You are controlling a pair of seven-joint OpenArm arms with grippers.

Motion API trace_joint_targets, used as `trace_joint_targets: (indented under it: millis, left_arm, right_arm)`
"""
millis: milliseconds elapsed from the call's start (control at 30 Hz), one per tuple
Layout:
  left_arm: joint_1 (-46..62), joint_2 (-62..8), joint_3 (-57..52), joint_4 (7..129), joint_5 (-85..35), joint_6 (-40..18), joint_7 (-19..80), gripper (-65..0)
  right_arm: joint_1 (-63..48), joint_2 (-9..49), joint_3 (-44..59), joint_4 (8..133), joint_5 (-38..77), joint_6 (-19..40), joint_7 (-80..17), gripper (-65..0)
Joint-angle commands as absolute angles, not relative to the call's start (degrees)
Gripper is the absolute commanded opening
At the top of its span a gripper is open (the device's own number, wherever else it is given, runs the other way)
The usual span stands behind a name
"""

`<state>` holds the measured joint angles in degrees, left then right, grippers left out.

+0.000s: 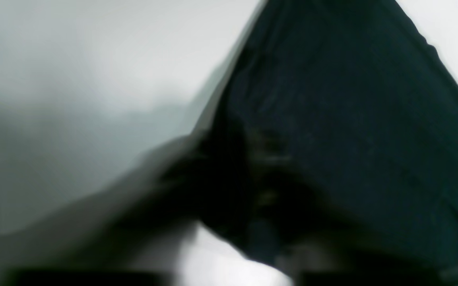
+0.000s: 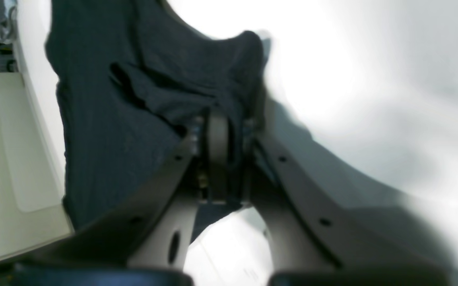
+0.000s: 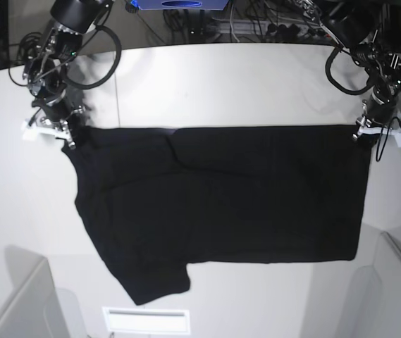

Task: Fold the T-shirt properly
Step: 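Drag the shirt further toward the robot base with both grippers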

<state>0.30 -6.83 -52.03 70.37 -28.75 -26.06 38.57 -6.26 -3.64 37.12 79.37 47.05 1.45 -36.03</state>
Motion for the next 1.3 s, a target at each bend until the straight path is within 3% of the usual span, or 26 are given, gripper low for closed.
trace_joint_targets:
  millis: [0, 367, 1267]
  left_arm:
    - [0.3, -7.2, -51.9, 70.7, -27.6, -25.7, 40.5, -65.0]
    - [4.0, -7.5, -51.9, 71.6, -27.5, -25.7, 40.6, -65.0]
    - [20.4, -7.2, -48.5, 88.4, -27.9, -25.7, 40.6, -65.0]
  right_arm:
    - [-6.5, -2.9, 37.1, 79.0, 44.5, -0.7, -38.6, -65.0]
    - [-10.6, -2.9, 37.7, 83.9, 44.7, -0.7, -38.9, -65.0]
    - [-23.5, -3.2, 37.8, 97.5, 44.8, -0.7, -42.6, -65.0]
